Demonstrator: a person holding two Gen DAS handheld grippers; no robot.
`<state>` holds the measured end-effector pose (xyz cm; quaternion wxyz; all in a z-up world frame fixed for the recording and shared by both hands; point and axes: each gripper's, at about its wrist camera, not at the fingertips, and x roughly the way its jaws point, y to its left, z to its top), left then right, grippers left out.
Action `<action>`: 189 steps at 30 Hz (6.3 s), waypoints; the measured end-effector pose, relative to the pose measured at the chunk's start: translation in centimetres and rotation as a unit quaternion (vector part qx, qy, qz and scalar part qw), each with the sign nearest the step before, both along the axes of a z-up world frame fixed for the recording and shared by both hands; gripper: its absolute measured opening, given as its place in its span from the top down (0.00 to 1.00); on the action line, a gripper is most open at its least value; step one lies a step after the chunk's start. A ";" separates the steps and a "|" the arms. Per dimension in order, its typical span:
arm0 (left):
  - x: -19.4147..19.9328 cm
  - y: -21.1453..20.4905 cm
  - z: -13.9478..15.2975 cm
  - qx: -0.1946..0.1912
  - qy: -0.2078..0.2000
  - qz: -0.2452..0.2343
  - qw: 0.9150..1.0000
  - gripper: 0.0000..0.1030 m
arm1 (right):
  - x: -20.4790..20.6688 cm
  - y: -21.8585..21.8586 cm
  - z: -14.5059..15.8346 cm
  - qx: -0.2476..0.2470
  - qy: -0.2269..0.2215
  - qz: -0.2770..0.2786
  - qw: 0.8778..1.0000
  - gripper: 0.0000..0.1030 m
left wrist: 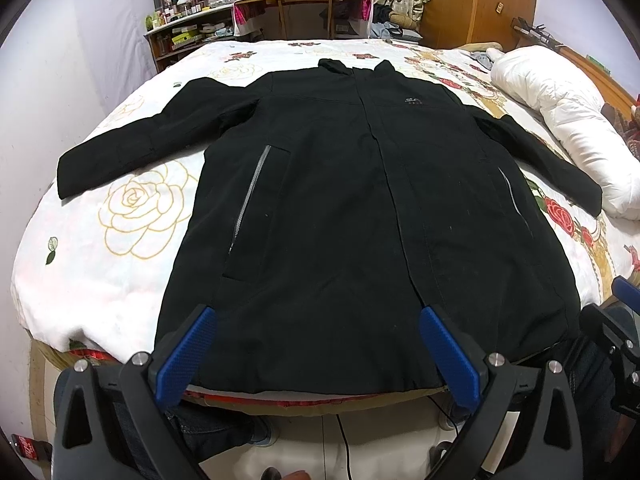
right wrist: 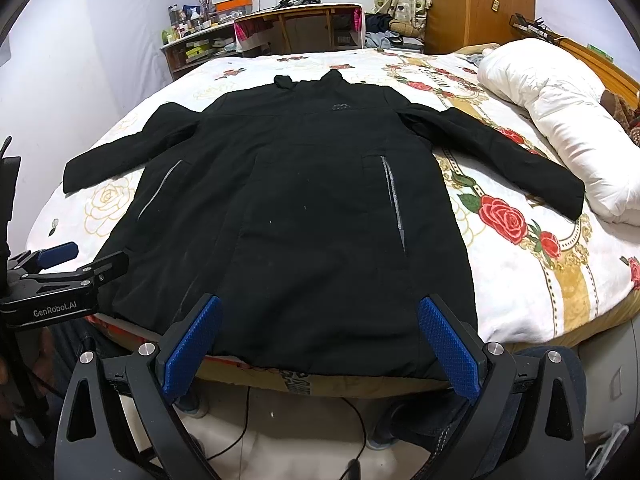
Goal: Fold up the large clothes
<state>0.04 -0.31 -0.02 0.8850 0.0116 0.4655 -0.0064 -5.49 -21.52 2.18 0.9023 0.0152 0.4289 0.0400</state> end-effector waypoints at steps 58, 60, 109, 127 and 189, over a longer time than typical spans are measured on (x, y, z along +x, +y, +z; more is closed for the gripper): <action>0.6 0.3 -1.0 0.002 0.009 0.001 1.000 0.00 | 0.9 0.1 -0.2 -0.002 0.001 0.004 1.000 0.04; 0.8 0.3 -1.1 0.005 0.009 0.001 1.000 0.00 | 1.2 0.0 -0.3 -0.001 0.002 0.007 1.000 0.04; 19.2 29.2 -5.5 -0.101 -0.024 0.280 0.954 0.19 | 22.3 8.5 -3.1 -0.039 0.011 0.091 0.995 0.05; 21.4 35.3 -7.2 -0.097 -0.069 0.353 0.928 0.84 | 26.1 8.5 -5.8 -0.046 0.038 0.082 0.995 0.05; 29.5 -4.7 2.3 -0.170 -0.076 -0.160 0.969 0.33 | 24.5 -9.0 -3.7 0.018 0.004 -0.081 0.997 0.05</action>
